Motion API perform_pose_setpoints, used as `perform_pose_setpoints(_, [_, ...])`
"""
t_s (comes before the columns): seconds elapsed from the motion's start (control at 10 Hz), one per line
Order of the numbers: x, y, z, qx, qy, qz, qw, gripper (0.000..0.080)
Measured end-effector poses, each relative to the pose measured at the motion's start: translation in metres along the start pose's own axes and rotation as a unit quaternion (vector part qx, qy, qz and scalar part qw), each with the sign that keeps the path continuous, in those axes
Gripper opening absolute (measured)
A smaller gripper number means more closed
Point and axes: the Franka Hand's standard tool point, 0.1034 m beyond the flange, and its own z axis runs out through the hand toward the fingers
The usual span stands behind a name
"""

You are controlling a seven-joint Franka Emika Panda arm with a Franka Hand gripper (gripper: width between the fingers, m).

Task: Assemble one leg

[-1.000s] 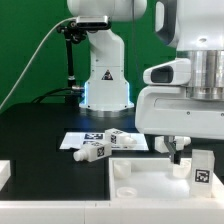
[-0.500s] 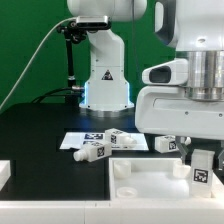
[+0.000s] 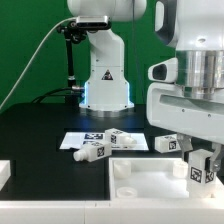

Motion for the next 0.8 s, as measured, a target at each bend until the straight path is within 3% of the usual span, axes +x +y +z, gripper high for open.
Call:
perform_pose_setpoints(0.1, [-0.0004,0.0004,0.0001,-0.001,-0.005,0.074,0.997,0.0284])
perform_pose_setpoints(0.3, [-0.0028,0.0025,-0.0001,0.013,-0.013,0.239,0.971,0.0285])
perform_pose_setpoints(0.6, [-0.001,0.0038,0.0002,0.015,-0.028,0.334,0.942,0.0285])
perform_pose_setpoints(0.8, [-0.0004,0.0042,0.0001,0.014,-0.026,0.34,0.94,0.0285])
